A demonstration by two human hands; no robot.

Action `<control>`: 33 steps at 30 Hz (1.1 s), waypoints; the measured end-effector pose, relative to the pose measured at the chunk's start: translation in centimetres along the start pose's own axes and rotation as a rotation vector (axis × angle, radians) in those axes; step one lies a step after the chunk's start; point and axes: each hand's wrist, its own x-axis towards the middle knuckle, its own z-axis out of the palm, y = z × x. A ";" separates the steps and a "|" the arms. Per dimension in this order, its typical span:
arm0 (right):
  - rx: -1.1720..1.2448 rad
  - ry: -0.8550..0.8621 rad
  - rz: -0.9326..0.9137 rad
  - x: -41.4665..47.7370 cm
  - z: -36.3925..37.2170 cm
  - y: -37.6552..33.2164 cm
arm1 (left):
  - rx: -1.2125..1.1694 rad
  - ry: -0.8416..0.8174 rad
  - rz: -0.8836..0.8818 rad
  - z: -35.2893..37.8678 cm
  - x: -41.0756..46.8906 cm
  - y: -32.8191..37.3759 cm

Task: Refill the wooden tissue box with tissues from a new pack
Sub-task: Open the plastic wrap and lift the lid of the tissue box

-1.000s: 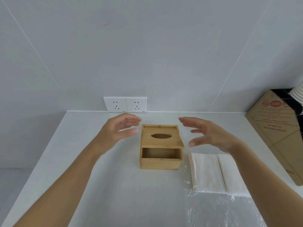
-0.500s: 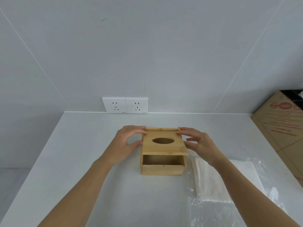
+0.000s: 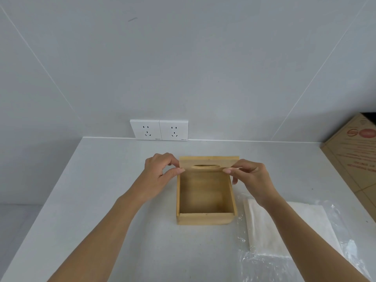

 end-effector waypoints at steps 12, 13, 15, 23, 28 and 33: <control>-0.043 0.030 0.014 -0.2 0.9 -0.1 | -0.061 0.030 -0.041 -0.3 -0.4 0.3; -0.047 0.026 0.008 -0.2 0.8 0.0 | -0.076 0.029 -0.050 -0.3 -0.5 0.4; -0.076 0.011 -0.003 -0.2 0.8 0.0 | -0.081 0.016 -0.087 -0.4 -0.6 0.5; -0.431 0.005 -0.037 -1.8 -1.0 -1.7 | 0.166 -0.252 -0.323 -3.7 -1.9 1.6; -0.743 0.069 -0.240 -5.9 -1.9 -3.2 | 0.236 -0.133 -0.307 -4.2 -4.5 4.0; -0.978 0.163 -0.400 -10.5 -2.1 -3.8 | 0.334 0.100 -0.092 -2.3 -7.5 6.9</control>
